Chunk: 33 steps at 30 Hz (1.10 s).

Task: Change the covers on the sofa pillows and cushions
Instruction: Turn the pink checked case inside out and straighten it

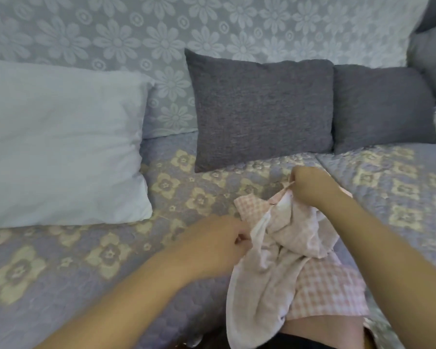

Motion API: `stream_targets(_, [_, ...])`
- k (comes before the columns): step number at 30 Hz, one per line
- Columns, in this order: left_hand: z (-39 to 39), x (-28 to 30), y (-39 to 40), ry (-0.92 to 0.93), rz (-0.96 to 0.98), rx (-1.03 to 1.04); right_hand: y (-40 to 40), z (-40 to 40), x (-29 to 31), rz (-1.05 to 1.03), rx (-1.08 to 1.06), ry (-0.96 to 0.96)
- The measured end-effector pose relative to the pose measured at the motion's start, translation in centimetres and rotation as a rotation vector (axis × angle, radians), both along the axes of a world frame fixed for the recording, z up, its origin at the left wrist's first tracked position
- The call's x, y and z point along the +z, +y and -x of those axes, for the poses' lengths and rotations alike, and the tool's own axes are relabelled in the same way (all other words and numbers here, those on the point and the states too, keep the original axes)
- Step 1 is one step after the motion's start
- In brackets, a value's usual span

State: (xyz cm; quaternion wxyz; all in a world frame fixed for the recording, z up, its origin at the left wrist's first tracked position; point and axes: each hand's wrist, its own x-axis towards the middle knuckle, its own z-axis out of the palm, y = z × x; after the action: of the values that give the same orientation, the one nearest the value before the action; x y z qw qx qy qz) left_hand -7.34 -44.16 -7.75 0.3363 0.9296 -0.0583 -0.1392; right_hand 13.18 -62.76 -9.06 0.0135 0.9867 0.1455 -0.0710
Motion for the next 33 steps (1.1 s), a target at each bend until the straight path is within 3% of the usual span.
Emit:
stream_targets(4, [3.1,3.3,3.5,0.503,0.446,-0.345,3.6,1.8,3.9,-0.510,0.173,-0.019])
stream_targets(6, [3.6,3.9,1.8,0.527,0.372,-0.483,5.6,3.0,6.6,-0.693,0.241,-0.035])
stream_targets(9, [2.4,4.2,-0.2,0.502,0.221,-0.550,7.3,3.5,10.3,-0.789,0.322,-0.098])
stream_targets(11, [0.8,3.7,0.2,0.322,0.160,-0.379,7.2,3.5,12.5,-0.784,0.376,-0.093])
stream_targets(13, [-1.2,3.3,1.9,-0.074,0.104,0.124,6.5,3.8,14.3,-0.772,0.419,-0.075])
stream_targets(15, [-3.2,3.8,3.9,-0.395,0.249,0.597,5.7,4.2,15.6,-0.810,0.448,-0.052])
stream_targets(16, [-4.3,4.1,4.9,-0.426,0.390,0.696,5.5,4.4,16.1,-0.840,0.465,-0.044])
stream_targets(18, [-6.2,4.8,6.6,-0.226,0.689,0.645,5.5,4.6,17.0,-0.890,0.495,-0.042])
stream_targets(20, [-7.0,5.1,7.3,-0.049,0.764,0.491,5.6,4.8,17.9,-0.938,0.520,-0.025])
stream_targets(23, [-8.0,5.1,7.9,-0.074,0.583,0.332,5.9,4.7,19.3,-0.995,0.535,-0.008])
stream_targets(25, [-8.2,5.9,8.8,-0.104,0.570,0.333,5.9,4.4,19.8,-1.011,0.515,-0.001])
stream_targets(29, [-6.2,9.2,12.0,-0.212,1.026,0.499,5.8,3.5,19.4,-0.996,0.440,-0.030])
stream_targets(30, [-5.6,9.7,12.8,-0.238,1.047,0.508,6.0,3.4,19.0,-1.005,0.421,-0.008])
stream_targets(33, [-4.5,8.8,13.2,-0.126,0.672,0.417,7.3,3.8,17.9,-0.977,0.433,0.099])
